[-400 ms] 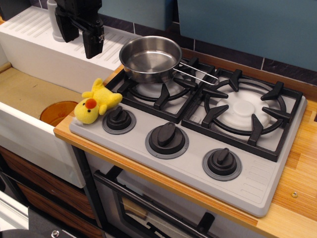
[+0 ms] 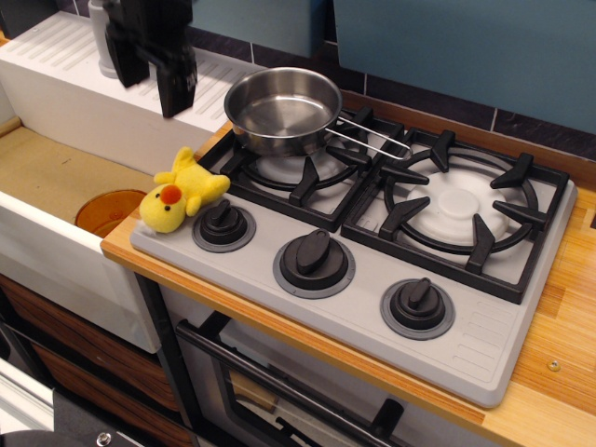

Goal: Put stuffedduck in pan

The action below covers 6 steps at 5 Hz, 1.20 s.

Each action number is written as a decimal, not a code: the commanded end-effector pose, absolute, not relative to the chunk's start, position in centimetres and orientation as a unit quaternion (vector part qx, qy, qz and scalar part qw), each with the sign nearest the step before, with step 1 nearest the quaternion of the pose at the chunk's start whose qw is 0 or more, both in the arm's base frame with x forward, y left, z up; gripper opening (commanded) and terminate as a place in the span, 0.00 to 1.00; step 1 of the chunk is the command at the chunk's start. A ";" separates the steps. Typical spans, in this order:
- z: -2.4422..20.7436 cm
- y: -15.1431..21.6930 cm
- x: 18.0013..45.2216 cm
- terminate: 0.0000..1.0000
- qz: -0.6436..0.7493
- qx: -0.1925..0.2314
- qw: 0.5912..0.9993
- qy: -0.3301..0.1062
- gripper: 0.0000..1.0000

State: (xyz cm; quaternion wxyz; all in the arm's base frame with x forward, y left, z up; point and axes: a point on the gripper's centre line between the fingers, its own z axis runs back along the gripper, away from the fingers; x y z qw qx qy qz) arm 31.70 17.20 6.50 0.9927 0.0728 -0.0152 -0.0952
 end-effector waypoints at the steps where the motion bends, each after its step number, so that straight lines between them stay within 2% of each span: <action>1: 8.5 15.1 29.3 0.00 -0.080 0.095 0.992 -0.029 1.00; 3: 10.9 13.1 26.7 0.00 -0.067 0.100 0.993 -0.007 1.00; 4: 11.0 12.1 25.7 0.00 -0.059 0.108 0.992 -0.007 1.00; 5: 9.6 11.6 25.3 0.00 -0.057 0.103 0.993 -0.016 1.00; 6: 6.9 11.5 25.3 0.00 -0.063 0.090 0.993 -0.032 1.00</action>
